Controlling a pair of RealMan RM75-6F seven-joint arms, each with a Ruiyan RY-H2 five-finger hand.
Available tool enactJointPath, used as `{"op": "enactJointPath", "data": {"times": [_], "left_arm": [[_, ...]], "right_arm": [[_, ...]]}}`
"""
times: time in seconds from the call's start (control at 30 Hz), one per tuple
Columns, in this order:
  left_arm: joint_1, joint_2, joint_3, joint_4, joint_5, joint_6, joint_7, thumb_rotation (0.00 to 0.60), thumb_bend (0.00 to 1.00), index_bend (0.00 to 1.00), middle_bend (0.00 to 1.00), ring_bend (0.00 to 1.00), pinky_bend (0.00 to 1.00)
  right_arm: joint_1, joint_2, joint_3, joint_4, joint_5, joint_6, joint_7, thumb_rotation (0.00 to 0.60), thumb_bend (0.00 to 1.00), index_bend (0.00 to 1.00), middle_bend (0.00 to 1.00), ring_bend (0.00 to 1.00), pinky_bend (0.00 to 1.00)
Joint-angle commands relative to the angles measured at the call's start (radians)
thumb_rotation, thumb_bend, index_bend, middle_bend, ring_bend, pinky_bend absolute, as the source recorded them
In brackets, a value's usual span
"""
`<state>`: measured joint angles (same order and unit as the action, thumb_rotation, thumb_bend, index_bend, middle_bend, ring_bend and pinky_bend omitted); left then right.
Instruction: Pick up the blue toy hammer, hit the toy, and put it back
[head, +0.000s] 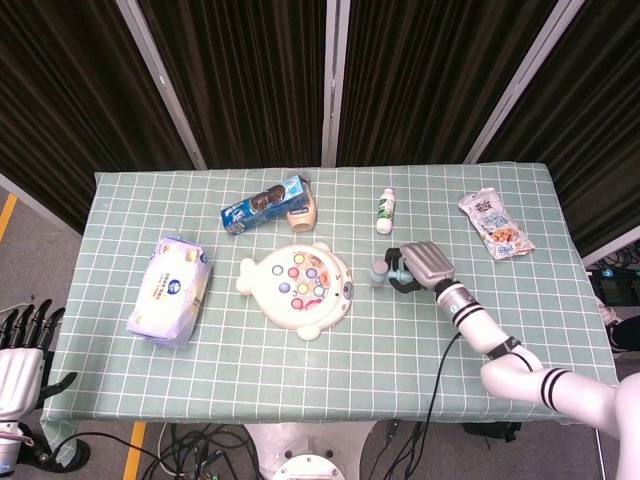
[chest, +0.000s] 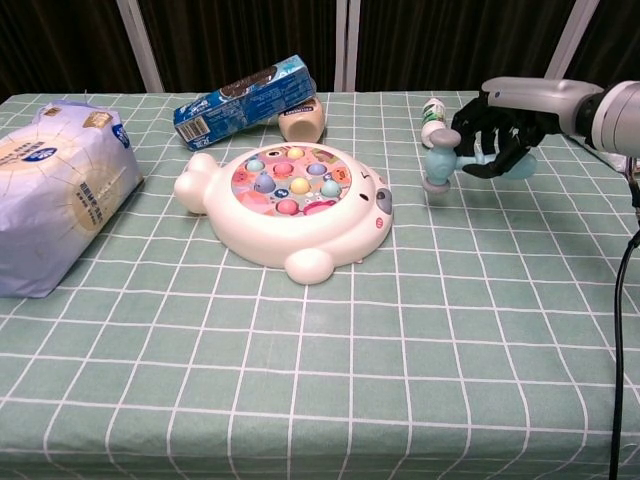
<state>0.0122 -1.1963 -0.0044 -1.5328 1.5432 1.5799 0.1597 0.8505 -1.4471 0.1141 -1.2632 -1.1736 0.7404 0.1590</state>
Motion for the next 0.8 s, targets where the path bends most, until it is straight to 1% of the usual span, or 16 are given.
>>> {"op": "enactJointPath", "data": {"times": [0.03, 0.13, 0.27, 0.53, 0.8], "left_arm": [[0.001, 0.003, 0.000, -0.006, -0.002, 0.000, 0.004, 0.600, 0.05, 0.11, 0.02, 0.00, 0.00], [0.005, 0.005, 0.000, -0.010, -0.005, 0.004, 0.007, 0.600, 0.06, 0.11, 0.02, 0.00, 0.00], [0.006, 0.004, 0.001, -0.009, -0.008, 0.000, 0.006, 0.600, 0.05, 0.11, 0.02, 0.00, 0.00], [0.003, 0.003, 0.000, -0.001, -0.008, -0.004, 0.000, 0.600, 0.05, 0.11, 0.02, 0.00, 0.00], [0.000, -0.001, 0.000, 0.005, -0.007, -0.009, -0.005, 0.600, 0.05, 0.11, 0.02, 0.00, 0.00]], "right_arm": [[-0.022, -0.054, -0.014, 0.078, -0.066, 0.012, 0.060, 0.600, 0.47, 0.70, 0.56, 0.49, 0.61], [-0.026, -0.080, -0.013, 0.116, -0.100, 0.020, 0.099, 0.600, 0.40, 0.66, 0.53, 0.46, 0.56], [-0.030, -0.096, -0.012, 0.141, -0.123, 0.017, 0.127, 0.600, 0.30, 0.57, 0.48, 0.39, 0.50], [-0.041, -0.105, -0.008, 0.150, -0.140, 0.014, 0.144, 0.600, 0.25, 0.48, 0.41, 0.31, 0.44], [-0.052, -0.099, -0.007, 0.140, -0.141, 0.010, 0.125, 0.600, 0.25, 0.40, 0.36, 0.25, 0.39]]}}
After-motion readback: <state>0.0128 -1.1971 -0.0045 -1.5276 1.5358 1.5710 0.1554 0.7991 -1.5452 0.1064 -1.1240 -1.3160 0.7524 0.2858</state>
